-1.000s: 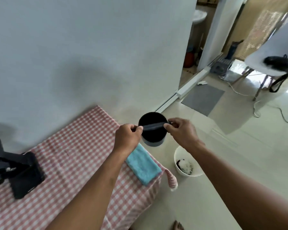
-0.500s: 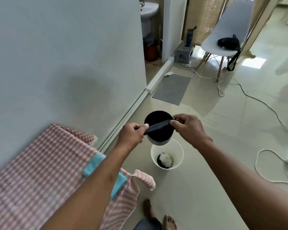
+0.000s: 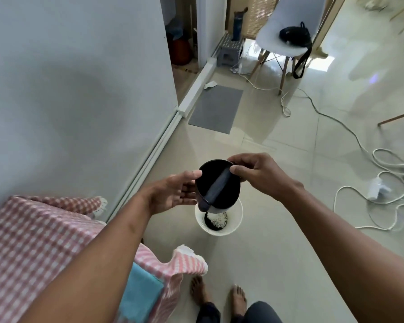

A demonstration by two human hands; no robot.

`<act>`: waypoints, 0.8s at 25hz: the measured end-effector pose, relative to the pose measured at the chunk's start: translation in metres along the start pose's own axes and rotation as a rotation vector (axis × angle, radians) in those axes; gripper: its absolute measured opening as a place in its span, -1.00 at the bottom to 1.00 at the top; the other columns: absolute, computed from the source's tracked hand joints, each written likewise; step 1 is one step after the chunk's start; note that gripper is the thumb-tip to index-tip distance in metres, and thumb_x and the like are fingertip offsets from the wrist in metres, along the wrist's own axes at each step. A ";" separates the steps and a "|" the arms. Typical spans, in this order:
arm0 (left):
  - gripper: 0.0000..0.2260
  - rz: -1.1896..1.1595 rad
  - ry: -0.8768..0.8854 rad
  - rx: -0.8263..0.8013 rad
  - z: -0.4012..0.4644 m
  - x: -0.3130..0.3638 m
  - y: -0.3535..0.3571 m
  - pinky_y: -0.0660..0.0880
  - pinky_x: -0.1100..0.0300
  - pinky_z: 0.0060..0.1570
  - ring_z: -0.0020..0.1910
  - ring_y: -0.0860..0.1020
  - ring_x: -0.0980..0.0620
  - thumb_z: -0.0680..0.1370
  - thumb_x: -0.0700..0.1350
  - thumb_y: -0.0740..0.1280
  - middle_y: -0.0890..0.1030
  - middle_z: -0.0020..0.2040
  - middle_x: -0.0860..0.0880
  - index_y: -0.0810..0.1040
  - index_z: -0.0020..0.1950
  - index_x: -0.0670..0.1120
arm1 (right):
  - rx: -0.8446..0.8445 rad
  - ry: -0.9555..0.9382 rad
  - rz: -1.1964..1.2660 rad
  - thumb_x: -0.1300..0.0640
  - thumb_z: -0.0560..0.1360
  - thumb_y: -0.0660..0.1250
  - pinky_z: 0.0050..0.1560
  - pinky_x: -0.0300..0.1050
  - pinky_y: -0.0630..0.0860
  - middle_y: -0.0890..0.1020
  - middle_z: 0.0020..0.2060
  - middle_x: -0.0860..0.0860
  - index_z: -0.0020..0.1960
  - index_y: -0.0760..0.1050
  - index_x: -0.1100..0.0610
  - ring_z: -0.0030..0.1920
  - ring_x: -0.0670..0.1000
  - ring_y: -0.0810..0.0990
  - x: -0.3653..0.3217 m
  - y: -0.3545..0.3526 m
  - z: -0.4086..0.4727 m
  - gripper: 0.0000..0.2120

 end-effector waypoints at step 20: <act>-0.52 -0.108 -0.092 0.331 0.259 -0.173 -0.019 0.52 0.00 0.28 -0.05 0.72 0.02 0.25 0.11 0.55 0.78 -0.05 -0.03 0.70 0.07 -0.11 | 0.207 0.487 0.167 0.14 0.52 0.49 0.06 0.11 0.72 0.78 -0.23 0.02 -0.05 0.75 0.03 -0.15 0.02 0.78 0.357 0.056 0.115 -0.93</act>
Point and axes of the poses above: each hand's wrist, its own z-axis towards the middle knuckle, its own y-axis out of the palm, x = y × z, the point moved 5 cm from there along z, towards the middle knuckle
